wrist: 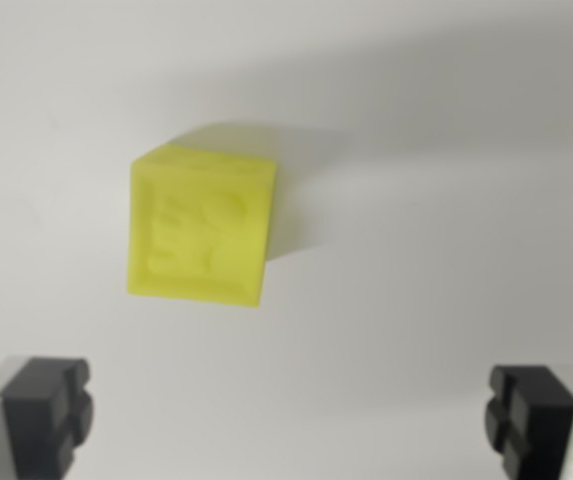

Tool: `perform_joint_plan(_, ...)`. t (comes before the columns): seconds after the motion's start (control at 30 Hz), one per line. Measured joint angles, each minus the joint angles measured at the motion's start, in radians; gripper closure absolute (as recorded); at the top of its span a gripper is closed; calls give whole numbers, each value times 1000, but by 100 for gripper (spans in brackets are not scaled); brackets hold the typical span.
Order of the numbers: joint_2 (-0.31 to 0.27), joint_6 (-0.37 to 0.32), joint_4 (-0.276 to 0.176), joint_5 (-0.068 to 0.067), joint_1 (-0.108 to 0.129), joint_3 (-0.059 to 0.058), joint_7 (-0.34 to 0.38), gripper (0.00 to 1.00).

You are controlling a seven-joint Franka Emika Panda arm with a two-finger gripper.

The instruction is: Pick yellow cube

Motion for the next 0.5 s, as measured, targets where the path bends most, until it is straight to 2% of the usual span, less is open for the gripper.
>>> perform_joint_plan(0.5,85,63,22,5,27,0,53,0)
